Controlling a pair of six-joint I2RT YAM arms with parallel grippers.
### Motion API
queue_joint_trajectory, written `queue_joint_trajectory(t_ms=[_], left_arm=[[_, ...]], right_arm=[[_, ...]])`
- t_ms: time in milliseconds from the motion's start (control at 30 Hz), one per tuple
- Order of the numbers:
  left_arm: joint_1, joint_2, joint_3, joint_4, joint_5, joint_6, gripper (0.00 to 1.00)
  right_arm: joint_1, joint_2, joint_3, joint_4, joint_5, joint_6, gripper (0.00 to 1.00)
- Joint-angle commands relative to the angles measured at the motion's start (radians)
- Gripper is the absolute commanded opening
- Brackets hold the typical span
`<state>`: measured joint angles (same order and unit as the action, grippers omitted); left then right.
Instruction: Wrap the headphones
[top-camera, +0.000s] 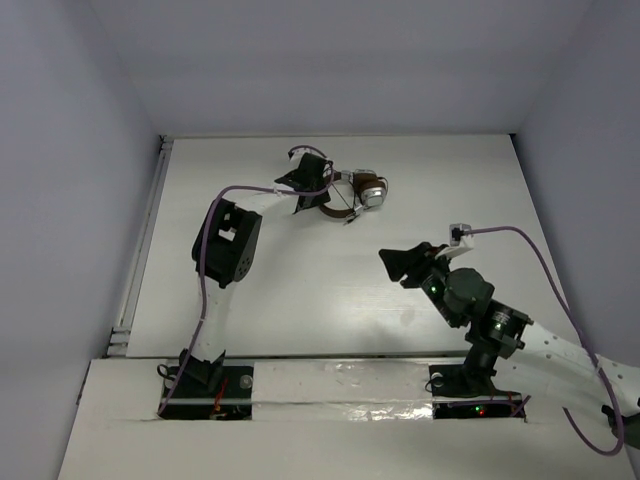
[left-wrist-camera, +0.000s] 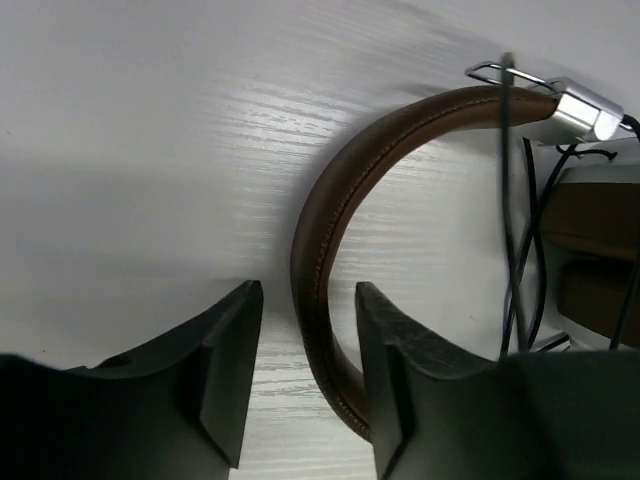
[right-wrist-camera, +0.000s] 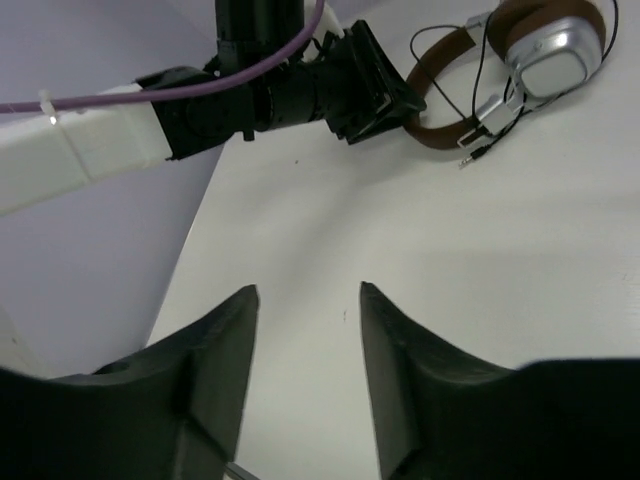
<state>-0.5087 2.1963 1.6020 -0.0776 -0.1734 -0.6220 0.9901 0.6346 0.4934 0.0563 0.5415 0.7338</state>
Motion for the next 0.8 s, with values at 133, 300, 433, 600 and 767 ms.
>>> queue_joint_trajectory(t_ms=[133,300,433,600,767], left_arm=[[-0.001,-0.258,-0.143,0.068,-0.046,0.036,0.6],[-0.01,-0.504,-0.315,0.133,-0.067,0.03,0.83],[-0.022,-0.769,-0.52,0.173,-0.037,0.015,0.99],[-0.031,-1.081,-0.671,0.18,0.032,0.019,0.99],[-0.031,-1.38,-0.7,0.05,0.037,0.07,0.99]], right_arm=[[0.01,-0.114,0.14,-0.125,0.106,-0.066,0.27],[0.01,-0.183,0.236,-0.2,0.178,-0.129,0.05],[0.01,-0.262,0.324,-0.283,0.245,-0.171,0.05],[0.01,-0.343,0.415,-0.348,0.302,-0.217,0.31],[0.01,-0.374,0.497,-0.466,0.362,-0.212,0.69]])
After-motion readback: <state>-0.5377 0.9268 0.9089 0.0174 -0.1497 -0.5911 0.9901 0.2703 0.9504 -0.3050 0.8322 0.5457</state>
